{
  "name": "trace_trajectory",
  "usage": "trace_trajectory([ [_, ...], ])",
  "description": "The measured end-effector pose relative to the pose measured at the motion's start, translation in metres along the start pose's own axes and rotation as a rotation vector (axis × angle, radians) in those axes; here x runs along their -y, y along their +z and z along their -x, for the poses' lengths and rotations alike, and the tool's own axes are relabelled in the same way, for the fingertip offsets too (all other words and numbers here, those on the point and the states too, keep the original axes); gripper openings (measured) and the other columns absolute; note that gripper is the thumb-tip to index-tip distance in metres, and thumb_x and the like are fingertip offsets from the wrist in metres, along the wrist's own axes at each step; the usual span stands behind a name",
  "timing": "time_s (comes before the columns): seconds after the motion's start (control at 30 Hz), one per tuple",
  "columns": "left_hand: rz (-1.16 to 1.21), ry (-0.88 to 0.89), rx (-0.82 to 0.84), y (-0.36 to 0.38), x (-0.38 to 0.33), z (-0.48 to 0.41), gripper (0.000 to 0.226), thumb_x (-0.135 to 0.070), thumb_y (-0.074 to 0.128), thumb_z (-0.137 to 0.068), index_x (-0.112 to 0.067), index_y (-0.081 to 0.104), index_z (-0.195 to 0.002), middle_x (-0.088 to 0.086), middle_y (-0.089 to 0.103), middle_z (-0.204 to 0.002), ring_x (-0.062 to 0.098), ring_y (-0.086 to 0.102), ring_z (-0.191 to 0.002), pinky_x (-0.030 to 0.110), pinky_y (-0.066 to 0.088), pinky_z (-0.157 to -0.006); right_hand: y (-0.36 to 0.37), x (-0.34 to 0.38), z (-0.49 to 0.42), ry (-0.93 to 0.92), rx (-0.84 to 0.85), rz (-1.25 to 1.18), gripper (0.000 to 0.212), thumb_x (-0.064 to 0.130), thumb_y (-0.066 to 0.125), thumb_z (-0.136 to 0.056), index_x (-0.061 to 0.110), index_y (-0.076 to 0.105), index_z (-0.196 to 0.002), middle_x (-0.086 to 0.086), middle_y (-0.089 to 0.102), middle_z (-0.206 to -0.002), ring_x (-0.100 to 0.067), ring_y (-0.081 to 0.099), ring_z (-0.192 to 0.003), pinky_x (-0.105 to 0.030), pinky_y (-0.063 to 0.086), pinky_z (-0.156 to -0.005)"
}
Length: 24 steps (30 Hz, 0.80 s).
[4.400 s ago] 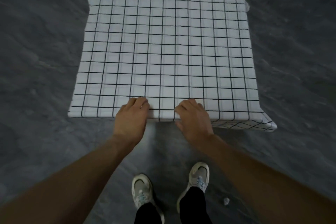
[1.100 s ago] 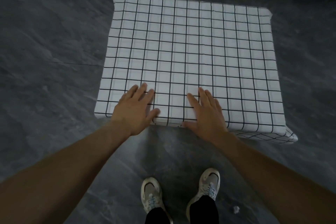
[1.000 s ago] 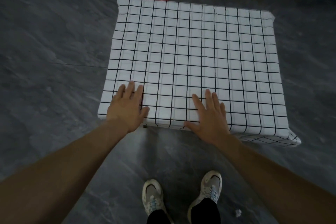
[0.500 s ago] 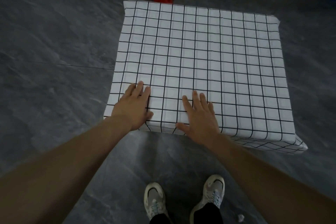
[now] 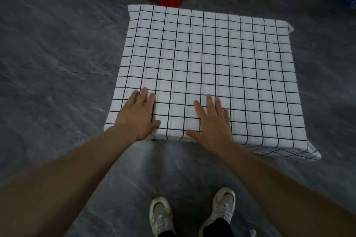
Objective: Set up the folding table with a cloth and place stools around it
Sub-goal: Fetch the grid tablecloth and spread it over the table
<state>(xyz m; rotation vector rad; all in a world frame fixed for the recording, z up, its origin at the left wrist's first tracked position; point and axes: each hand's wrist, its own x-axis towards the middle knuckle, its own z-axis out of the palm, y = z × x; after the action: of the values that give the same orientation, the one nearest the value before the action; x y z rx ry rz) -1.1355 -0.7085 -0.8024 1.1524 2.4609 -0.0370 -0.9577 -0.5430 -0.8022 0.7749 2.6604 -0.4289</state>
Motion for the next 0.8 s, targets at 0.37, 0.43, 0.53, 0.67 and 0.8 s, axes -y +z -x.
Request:
trace_trajectory([
  [0.37,0.063,-0.003,-0.07,-0.032,-0.021,0.009,0.074,-0.054,0.039,-0.096,-0.022,0.006,-0.155,0.006,0.001,-0.163,0.026,0.0,-0.149,0.041,0.014,-0.121,-0.035,-0.001,0.012,-0.035,-0.098,-0.155,0.087,0.06,0.056,-0.089,0.027,0.01,-0.156,-0.006,0.0,-0.165,-0.025,-0.002,-0.152,-0.045,0.008,-0.121],
  [0.43,0.063,0.001,-0.095,-0.056,-0.029,0.014,0.075,-0.054,0.038,-0.097,-0.022,0.005,-0.155,0.005,-0.001,-0.163,0.025,0.0,-0.15,0.041,0.013,-0.119,-0.059,0.001,0.02,-0.038,-0.123,-0.155,0.085,0.06,0.053,-0.091,0.026,0.011,-0.157,-0.006,0.0,-0.165,-0.024,-0.002,-0.152,-0.043,0.007,-0.121],
  [0.53,0.049,-0.012,-0.117,-0.094,-0.042,0.019,0.074,-0.055,0.035,-0.097,-0.022,0.004,-0.155,0.006,-0.001,-0.163,0.026,0.0,-0.149,0.042,0.015,-0.119,-0.101,0.001,0.031,-0.036,-0.147,-0.156,0.083,0.06,0.051,-0.092,0.026,0.012,-0.157,-0.006,0.001,-0.165,-0.023,-0.003,-0.152,-0.042,0.006,-0.122],
  [0.67,0.071,-0.004,-0.17,-0.161,-0.067,0.04,0.073,-0.055,0.034,-0.098,-0.02,0.006,-0.155,0.009,0.002,-0.163,0.028,0.002,-0.149,0.039,0.01,-0.12,-0.181,0.004,0.055,-0.036,-0.243,-0.151,0.08,0.057,0.051,-0.094,0.024,0.015,-0.157,-0.007,0.003,-0.165,-0.023,0.0,-0.152,-0.041,0.008,-0.123],
  [0.8,0.099,0.02,-0.149,-0.232,-0.098,0.087,0.073,-0.054,0.035,-0.098,-0.02,0.006,-0.156,0.008,0.001,-0.163,0.028,0.001,-0.149,0.041,0.009,-0.122,-0.259,0.013,0.102,-0.007,-0.273,-0.168,0.079,0.048,0.056,-0.094,0.021,0.015,-0.157,-0.009,0.004,-0.165,-0.024,0.002,-0.152,-0.042,0.01,-0.123],
])
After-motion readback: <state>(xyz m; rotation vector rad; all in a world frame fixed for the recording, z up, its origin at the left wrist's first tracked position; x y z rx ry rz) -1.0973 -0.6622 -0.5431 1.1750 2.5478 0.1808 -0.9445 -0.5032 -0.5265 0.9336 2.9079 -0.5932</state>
